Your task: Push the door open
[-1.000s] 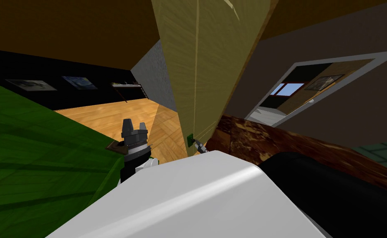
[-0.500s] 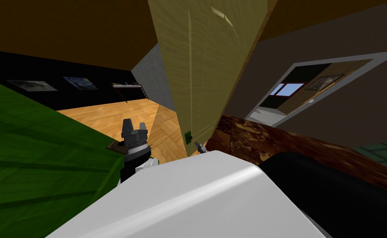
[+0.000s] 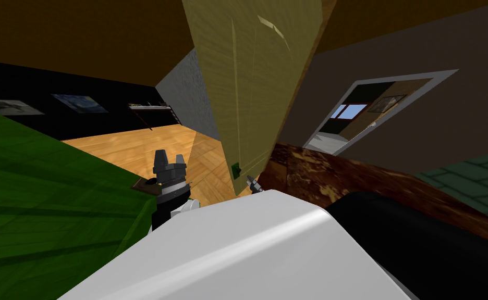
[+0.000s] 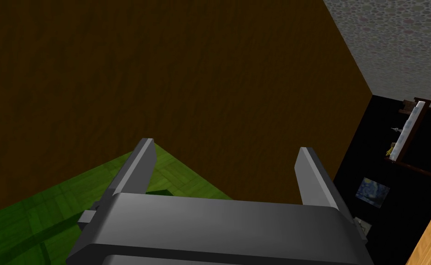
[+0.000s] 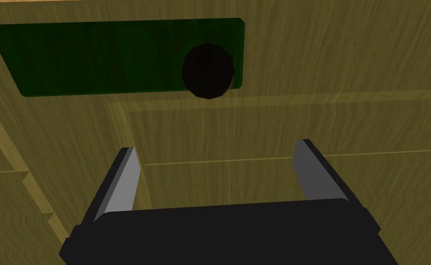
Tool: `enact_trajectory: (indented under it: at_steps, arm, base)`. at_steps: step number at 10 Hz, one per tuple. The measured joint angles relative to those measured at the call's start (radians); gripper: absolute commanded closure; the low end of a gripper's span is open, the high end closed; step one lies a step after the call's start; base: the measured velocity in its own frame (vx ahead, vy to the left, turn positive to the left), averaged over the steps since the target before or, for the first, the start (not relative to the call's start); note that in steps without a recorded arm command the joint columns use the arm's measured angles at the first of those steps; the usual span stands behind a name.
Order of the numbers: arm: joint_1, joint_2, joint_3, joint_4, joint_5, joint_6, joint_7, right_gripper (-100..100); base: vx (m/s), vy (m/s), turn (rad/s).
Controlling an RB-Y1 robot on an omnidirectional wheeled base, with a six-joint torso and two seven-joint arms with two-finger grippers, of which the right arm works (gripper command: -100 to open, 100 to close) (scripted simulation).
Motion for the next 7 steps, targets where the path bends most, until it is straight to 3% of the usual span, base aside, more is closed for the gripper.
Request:
enact_trajectory:
  at_steps: [2,7]
  arm:
    - [0.008,0.007,-0.009,-0.003,-0.003,0.002,0.004,-100]
    - [-0.022,0.031,-0.023,0.014,-0.006,0.024,0.004,-100]
  base:
    - [0.007,0.055,0.006]
    - [0.17,0.1,0.033]
